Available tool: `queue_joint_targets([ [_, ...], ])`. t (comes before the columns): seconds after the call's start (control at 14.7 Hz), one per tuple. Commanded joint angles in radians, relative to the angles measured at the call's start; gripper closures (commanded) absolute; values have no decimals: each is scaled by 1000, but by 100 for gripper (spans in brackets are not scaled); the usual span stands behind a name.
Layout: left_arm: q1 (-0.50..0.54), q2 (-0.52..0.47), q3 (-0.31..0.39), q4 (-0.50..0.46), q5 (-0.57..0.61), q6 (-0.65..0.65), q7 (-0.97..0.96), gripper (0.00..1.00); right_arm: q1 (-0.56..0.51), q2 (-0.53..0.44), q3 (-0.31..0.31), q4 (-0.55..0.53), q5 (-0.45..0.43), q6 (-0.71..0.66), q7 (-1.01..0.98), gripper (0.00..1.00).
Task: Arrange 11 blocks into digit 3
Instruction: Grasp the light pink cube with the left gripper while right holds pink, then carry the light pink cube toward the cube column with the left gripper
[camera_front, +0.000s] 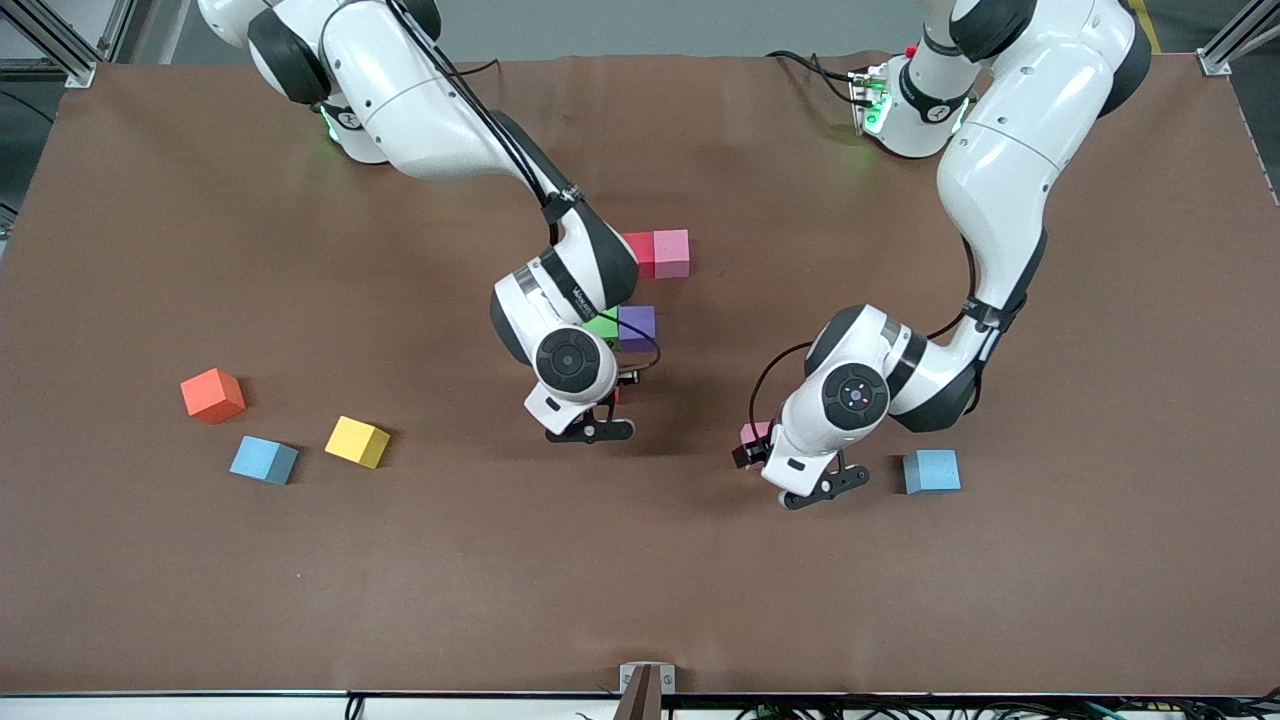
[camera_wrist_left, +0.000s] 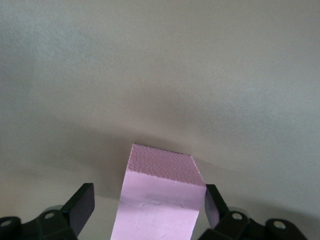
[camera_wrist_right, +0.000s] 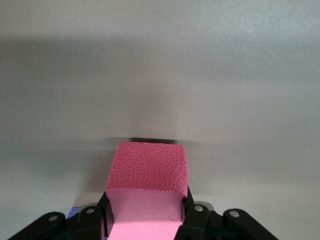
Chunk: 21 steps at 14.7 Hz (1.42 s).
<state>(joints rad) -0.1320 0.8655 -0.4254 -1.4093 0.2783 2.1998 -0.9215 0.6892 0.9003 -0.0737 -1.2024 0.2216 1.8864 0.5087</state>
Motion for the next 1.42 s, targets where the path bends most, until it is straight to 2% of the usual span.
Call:
queue_joint_targets([
  [0.0, -8, 24, 0, 32, -13, 0, 20, 12, 3, -6, -1, -20, 15, 0, 14, 63],
  [0.14, -8, 24, 0, 29, -13, 0, 12, 32, 6, -4, -1, -20, 16, 0, 19, 62],
  [0.27, -5, 14, 0, 29, -16, -2, -17, 58, 6, -6, -1, -22, 16, -1, 17, 61],
  [0.34, -4, 7, -3, 29, -24, -9, -60, 74, 9, -6, -1, -28, 16, -1, 17, 61],
  [0.41, -6, 3, -7, 24, -31, -15, -123, 85, 9, -6, -1, -31, 18, -1, 16, 60],
  [0.54, -17, -26, -12, 7, -30, -63, -264, 97, 9, -6, -1, -31, 18, -7, 14, 60],
  [0.61, -24, -43, -15, -5, -30, -98, -320, 96, 9, -6, 0, -31, 18, -10, 14, 60],
  [0.68, -32, -68, -16, -34, -30, -107, -374, 91, 9, -6, 0, -31, 18, -10, 16, 60],
  [1.02, -23, -172, -46, -183, -25, -95, -650, 92, 10, -6, 9, -32, 33, -10, 16, 60],
  [1.36, -24, -249, -64, -335, -31, 50, -936, 92, 10, -6, 11, -32, 33, -12, 13, 60],
])
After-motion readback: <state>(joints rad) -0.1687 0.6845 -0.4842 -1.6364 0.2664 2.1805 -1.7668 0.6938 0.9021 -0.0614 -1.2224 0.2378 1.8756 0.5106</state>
